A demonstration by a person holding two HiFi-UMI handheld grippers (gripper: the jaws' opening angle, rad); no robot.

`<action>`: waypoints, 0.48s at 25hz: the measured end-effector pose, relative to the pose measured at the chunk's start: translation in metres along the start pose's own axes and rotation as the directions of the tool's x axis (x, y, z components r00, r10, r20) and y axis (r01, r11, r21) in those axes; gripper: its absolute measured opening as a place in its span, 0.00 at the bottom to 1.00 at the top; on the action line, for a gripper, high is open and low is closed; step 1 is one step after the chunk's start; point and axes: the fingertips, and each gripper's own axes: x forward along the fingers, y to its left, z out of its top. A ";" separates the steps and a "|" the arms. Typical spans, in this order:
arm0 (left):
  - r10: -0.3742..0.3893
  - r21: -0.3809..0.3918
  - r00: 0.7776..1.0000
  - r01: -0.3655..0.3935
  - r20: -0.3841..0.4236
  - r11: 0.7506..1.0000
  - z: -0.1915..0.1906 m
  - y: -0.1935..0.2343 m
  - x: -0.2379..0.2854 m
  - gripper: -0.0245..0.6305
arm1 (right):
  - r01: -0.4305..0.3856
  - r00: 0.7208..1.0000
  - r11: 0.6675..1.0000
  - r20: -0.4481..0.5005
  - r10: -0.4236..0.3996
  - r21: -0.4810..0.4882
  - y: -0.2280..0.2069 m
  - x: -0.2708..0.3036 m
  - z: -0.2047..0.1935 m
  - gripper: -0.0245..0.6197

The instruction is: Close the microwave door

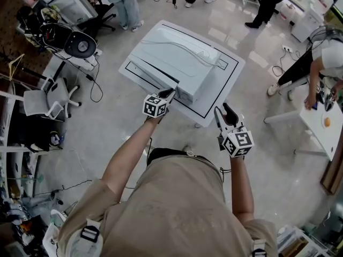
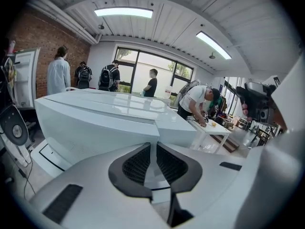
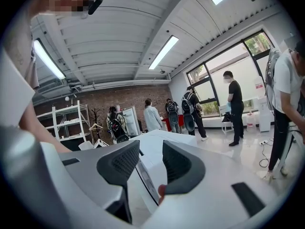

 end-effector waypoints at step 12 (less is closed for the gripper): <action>-0.016 0.089 0.998 0.021 -0.056 0.996 0.011 0.002 0.018 0.11 | -0.015 1.000 1.000 -0.019 0.015 -0.003 0.002 0.009 -0.005 0.28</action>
